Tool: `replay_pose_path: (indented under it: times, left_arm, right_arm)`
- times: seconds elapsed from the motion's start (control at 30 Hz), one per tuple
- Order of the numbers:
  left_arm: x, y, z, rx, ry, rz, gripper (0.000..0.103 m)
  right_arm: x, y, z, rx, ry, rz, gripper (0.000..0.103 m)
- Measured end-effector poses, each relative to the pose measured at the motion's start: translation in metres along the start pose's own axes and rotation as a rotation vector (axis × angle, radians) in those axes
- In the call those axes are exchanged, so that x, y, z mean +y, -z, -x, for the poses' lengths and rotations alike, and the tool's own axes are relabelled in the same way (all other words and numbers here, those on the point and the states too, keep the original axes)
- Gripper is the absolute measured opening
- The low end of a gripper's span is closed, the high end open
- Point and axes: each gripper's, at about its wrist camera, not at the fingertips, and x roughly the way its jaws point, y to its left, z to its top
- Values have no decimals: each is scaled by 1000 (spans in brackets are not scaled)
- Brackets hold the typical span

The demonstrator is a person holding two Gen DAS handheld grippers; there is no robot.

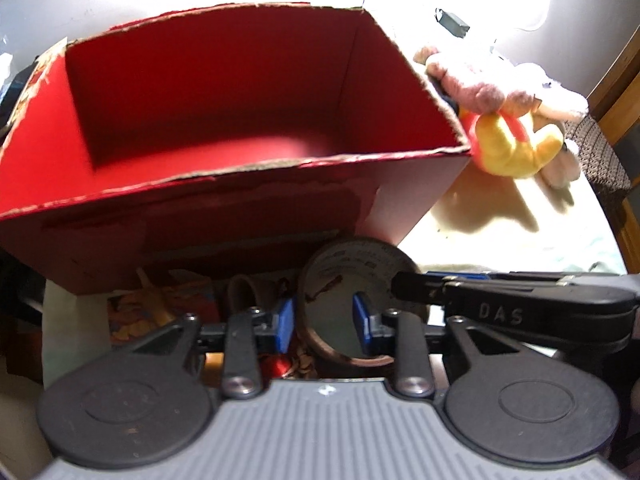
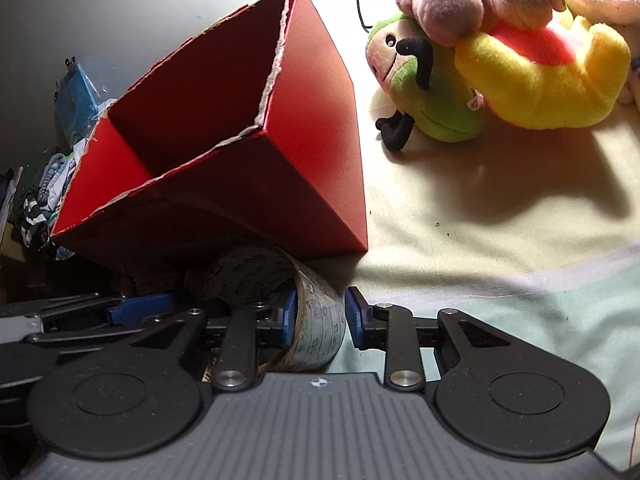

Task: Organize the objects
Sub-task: 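Close the right tool around the roll of packing tape, then lift the tape roll with the right tool and carry it over the red box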

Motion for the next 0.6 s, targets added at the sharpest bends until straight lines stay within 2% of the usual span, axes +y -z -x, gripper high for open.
replay_pose_path:
  times: [0.2,0.37,0.47,0.6]
  left_arm:
    - [0,-2,-13,25,-1,-14,28]
    - [-4,-3,-14,24,-7,-47,18]
    - [-5,-4,-13,33,29,-59,12]
    - [-15,-6,-9,21,79,-109,11]
  right_arm:
    - [-2,-2,-1,4,-28,-12,16]
    - [-2,-1,3,-6,-7,-17,15]
    - [-6,-2,10,-27,22,-29,15]
    - [-11,-1,25,-75,61,-39,15]
